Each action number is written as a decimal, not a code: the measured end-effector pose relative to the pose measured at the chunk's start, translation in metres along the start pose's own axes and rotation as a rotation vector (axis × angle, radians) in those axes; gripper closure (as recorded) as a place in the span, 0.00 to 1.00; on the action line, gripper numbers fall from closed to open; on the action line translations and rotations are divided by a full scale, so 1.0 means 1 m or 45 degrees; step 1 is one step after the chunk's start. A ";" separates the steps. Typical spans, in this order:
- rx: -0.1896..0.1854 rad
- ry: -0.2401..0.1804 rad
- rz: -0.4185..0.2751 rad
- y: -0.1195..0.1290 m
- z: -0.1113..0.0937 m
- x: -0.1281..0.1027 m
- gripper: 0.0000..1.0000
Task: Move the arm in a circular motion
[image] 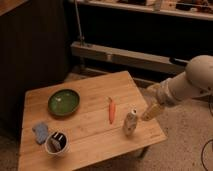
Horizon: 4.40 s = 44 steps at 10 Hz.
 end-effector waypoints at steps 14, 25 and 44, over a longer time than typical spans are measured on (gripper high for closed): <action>-0.208 -0.296 -0.831 0.023 0.050 -0.286 0.20; -0.316 0.039 -0.587 -0.116 0.164 -0.180 0.20; -0.273 0.061 -0.372 0.056 -0.001 -0.120 0.20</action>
